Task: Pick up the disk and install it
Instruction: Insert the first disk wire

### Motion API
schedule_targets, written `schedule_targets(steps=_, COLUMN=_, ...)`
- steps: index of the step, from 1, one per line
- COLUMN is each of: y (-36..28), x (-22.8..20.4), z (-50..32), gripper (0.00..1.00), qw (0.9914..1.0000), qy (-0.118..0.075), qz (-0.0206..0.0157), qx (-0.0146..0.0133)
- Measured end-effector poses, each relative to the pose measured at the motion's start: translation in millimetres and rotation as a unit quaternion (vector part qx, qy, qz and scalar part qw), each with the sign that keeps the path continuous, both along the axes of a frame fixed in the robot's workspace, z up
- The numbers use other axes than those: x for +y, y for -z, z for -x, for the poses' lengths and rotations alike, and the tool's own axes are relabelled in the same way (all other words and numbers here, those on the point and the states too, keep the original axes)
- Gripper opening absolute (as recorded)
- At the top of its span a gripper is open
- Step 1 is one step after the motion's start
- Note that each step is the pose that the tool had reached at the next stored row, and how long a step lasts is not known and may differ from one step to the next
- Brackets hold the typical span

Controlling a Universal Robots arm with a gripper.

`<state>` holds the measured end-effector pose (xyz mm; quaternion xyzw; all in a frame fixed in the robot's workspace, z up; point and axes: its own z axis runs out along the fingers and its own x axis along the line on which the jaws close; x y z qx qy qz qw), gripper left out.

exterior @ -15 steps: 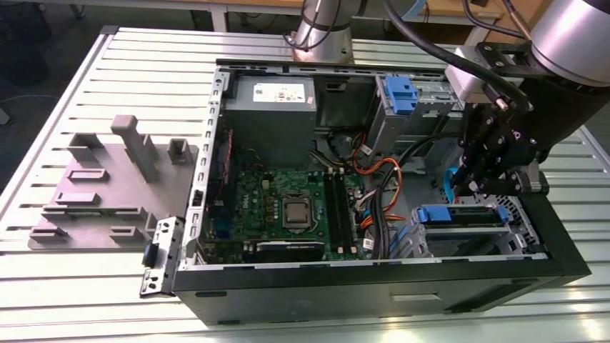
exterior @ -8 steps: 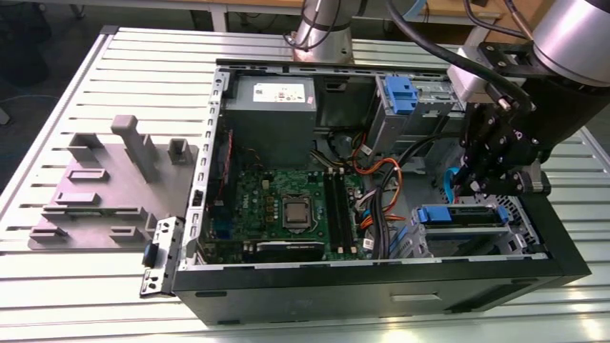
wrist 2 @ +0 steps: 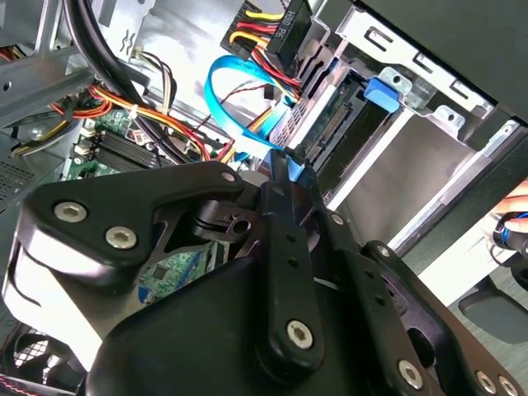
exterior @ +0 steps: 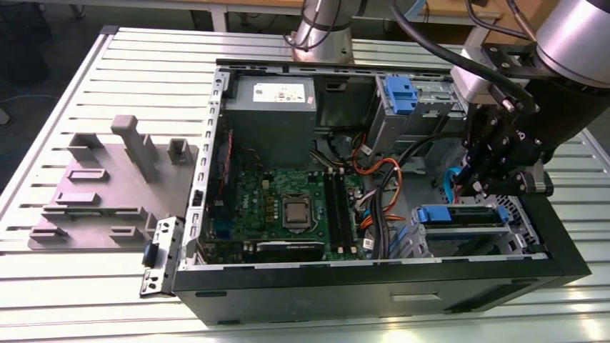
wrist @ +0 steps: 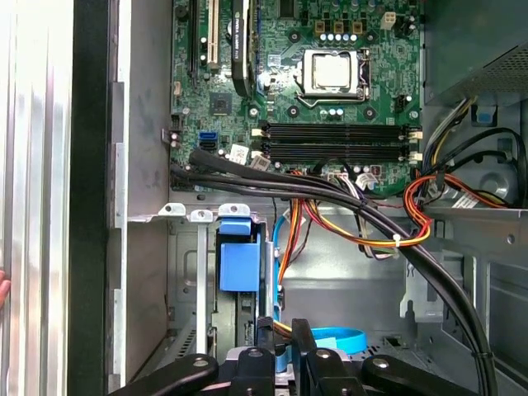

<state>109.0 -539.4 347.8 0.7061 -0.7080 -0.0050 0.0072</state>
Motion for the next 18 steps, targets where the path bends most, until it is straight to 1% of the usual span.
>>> schedule_targets(steps=2, y=0.4, x=0.9, z=0.0, gripper=0.23, qw=1.00000, qy=0.000, qz=-0.0001, qx=0.0000)
schedule_targets(steps=9, y=0.4, x=1.0, z=0.0, gripper=0.23, qw=1.00000, qy=0.000, qz=0.0000, qx=0.0000)
schedule_targets(steps=10, y=0.4, x=1.0, z=0.0, gripper=0.22, qw=1.00000, qy=0.000, qz=0.0000, qx=0.0000)
schedule_targets(steps=11, y=0.5, x=1.0, z=-0.1, gripper=0.16, qw=1.00000, qy=0.000, qz=0.0000, qx=0.0000)
schedule_targets(steps=16, y=0.5, x=0.8, z=0.0, gripper=0.16, qw=1.00000, qy=0.000, qz=0.0000, qx=0.0000)
schedule_targets(steps=18, y=0.6, x=-0.4, z=0.0, gripper=0.16, qw=1.00000, qy=0.000, qz=-0.0001, qx=0.0000)
